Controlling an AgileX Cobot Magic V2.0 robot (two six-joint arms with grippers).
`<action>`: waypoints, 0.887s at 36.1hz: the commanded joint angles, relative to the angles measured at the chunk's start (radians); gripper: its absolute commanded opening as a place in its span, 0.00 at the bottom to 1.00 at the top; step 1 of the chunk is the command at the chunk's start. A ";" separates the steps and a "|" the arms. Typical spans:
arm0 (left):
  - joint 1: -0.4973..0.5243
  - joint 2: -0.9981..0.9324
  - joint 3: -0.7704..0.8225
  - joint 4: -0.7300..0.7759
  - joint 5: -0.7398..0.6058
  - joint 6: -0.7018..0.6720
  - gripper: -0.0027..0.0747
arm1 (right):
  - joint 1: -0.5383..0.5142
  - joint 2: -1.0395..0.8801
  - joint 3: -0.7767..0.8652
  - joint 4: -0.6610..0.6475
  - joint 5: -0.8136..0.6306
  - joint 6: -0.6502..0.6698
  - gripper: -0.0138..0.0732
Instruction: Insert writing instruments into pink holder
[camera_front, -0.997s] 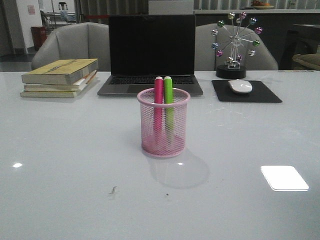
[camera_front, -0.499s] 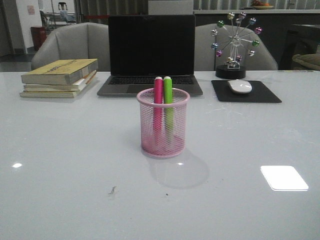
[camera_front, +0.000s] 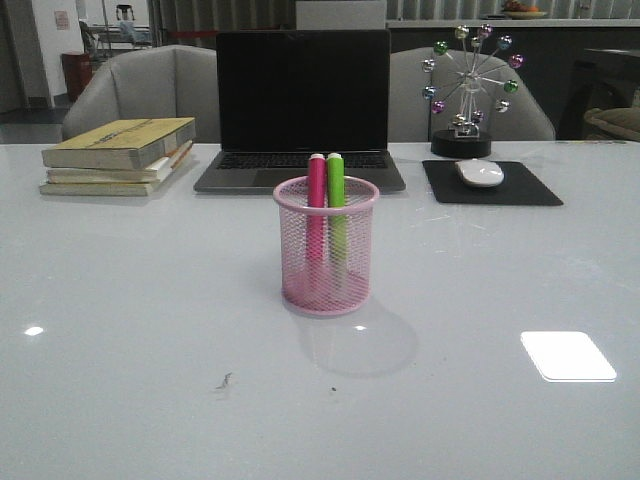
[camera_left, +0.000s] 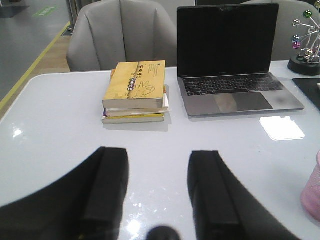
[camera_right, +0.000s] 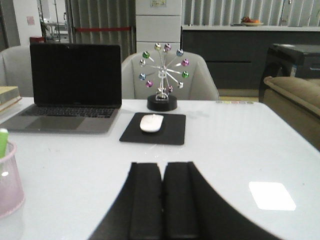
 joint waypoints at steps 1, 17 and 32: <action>0.000 0.004 -0.031 -0.007 -0.082 0.001 0.50 | 0.001 -0.017 0.035 0.000 -0.129 -0.003 0.21; 0.000 0.004 -0.031 -0.007 -0.082 0.001 0.50 | 0.001 -0.017 0.073 -0.001 -0.034 -0.003 0.21; 0.000 0.004 -0.031 -0.007 -0.082 0.001 0.50 | 0.001 -0.017 0.073 -0.001 -0.034 -0.003 0.21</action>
